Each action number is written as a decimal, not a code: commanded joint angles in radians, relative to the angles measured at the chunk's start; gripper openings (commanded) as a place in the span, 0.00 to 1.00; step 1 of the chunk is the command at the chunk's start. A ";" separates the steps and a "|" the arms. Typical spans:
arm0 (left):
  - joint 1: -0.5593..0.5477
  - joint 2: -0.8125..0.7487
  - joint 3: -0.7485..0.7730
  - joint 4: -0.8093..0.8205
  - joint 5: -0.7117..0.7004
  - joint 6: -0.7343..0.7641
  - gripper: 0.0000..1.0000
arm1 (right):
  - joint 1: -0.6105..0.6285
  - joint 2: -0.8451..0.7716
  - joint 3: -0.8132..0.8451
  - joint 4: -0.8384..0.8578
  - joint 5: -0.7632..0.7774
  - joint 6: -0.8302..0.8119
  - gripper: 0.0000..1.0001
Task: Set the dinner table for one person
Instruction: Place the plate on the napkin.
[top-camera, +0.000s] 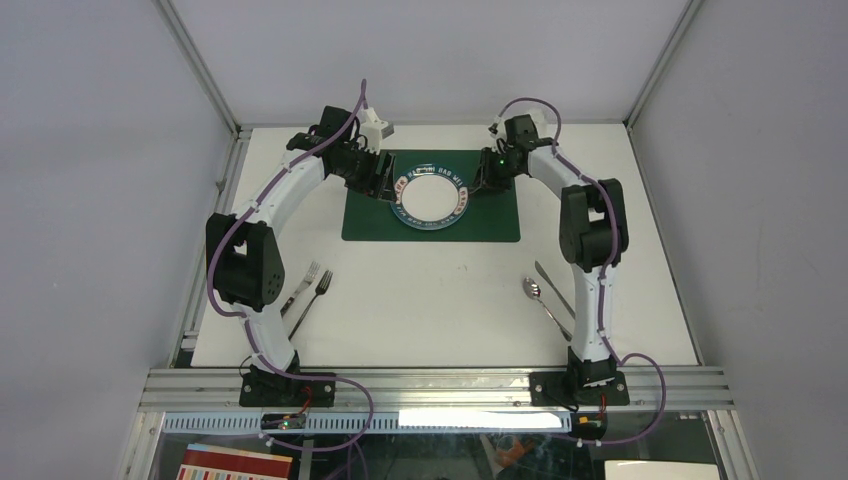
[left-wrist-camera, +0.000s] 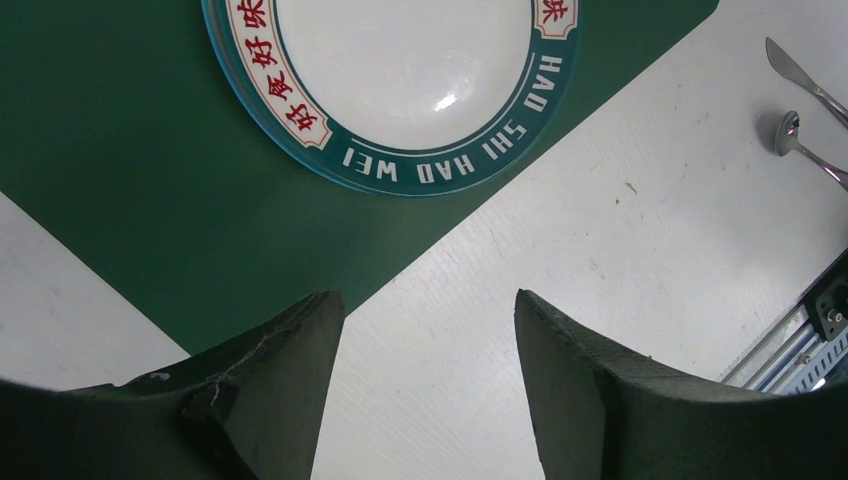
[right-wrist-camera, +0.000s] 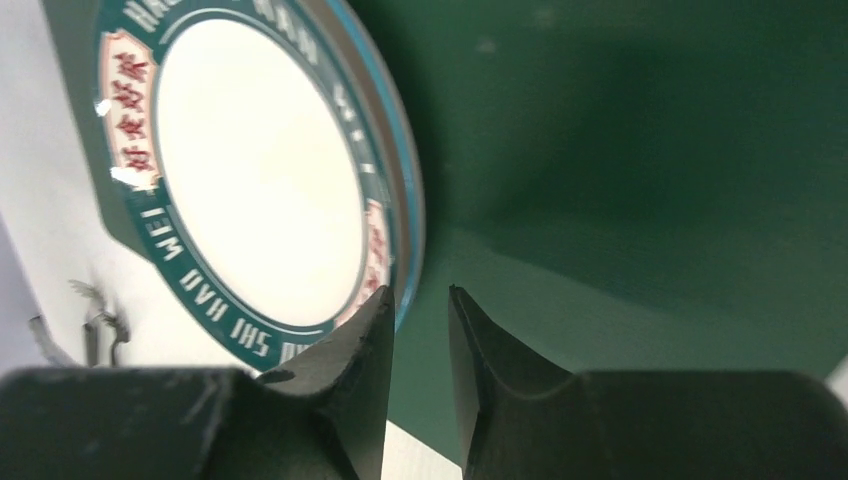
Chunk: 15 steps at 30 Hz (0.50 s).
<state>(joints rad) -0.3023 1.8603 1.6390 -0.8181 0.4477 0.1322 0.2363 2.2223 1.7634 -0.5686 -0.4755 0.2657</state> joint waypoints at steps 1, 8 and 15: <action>-0.007 -0.060 0.004 0.030 0.032 0.012 0.66 | -0.019 -0.088 0.011 -0.041 0.119 -0.066 0.29; -0.006 -0.076 -0.008 0.037 -0.003 0.008 0.66 | -0.028 -0.165 -0.042 -0.041 0.143 -0.157 0.29; 0.020 -0.047 0.039 0.056 -0.290 -0.002 0.67 | -0.027 -0.413 -0.209 -0.007 0.258 -0.286 0.28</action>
<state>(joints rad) -0.3016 1.8523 1.6337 -0.8059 0.3374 0.1371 0.2073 2.0304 1.6218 -0.6151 -0.2981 0.0917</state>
